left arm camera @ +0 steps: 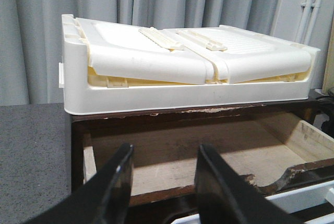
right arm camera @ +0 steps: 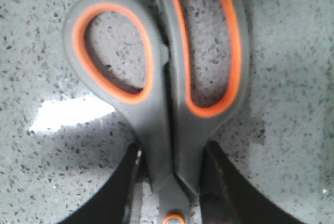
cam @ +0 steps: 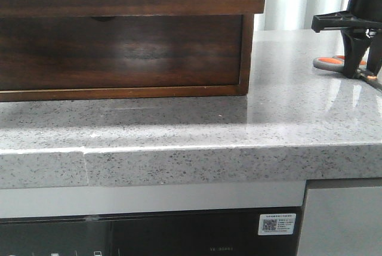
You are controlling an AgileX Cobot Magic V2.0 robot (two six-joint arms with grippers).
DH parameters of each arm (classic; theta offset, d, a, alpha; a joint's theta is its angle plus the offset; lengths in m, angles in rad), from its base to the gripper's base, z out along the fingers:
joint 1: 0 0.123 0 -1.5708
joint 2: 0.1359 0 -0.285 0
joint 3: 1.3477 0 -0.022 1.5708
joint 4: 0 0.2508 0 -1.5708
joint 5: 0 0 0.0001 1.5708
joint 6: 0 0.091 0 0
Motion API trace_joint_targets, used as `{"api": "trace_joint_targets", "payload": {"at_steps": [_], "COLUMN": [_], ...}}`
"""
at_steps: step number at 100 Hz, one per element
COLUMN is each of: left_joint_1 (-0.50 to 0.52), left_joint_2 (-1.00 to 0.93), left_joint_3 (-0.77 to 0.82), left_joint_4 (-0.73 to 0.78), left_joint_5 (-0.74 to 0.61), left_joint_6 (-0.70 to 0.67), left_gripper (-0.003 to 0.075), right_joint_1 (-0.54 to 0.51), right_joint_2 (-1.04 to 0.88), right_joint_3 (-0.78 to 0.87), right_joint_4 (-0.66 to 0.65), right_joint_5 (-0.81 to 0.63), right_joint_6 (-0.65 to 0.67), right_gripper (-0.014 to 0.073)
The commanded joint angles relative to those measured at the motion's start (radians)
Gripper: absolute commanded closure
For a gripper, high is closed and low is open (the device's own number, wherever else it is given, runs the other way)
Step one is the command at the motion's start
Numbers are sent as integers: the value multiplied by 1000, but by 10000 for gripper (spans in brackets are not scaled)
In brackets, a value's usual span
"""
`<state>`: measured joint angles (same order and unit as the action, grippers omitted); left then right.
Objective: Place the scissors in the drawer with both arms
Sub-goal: 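Lift the scissors with the right gripper and carry them over the drawer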
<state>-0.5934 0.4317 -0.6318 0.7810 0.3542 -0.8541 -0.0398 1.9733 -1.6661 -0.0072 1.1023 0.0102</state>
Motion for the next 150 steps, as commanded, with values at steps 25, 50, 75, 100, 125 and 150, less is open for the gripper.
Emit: {"api": "trace_joint_targets", "payload": {"at_steps": [25, 50, 75, 100, 125, 150], "left_joint_1": [-7, -7, -7, -7, -7, -7], "left_joint_2": [14, 14, 14, 14, 14, 14], "left_joint_3": [-38, -38, -38, -38, -38, -38], "left_joint_4": [19, 19, 19, 19, 19, 19], "left_joint_5": [-48, -48, -48, -48, -48, -48], "left_joint_6": [3, 3, 3, 3, 3, 3], "left_gripper": [490, 490, 490, 490, 490, 490], "right_joint_1": [12, 49, 159, 352, 531, 617], "right_joint_2": [-149, -371, -578, -685, -629, -508], "right_joint_3": [-16, -16, -16, -64, -205, -302], "right_joint_4": [22, 70, 101, 206, 206, 206], "right_joint_5": [63, 44, 16, -55, -57, -20], "right_joint_6": [-116, -244, -349, -452, -485, -546], "right_gripper": [718, 718, 718, 718, 718, 718]}}
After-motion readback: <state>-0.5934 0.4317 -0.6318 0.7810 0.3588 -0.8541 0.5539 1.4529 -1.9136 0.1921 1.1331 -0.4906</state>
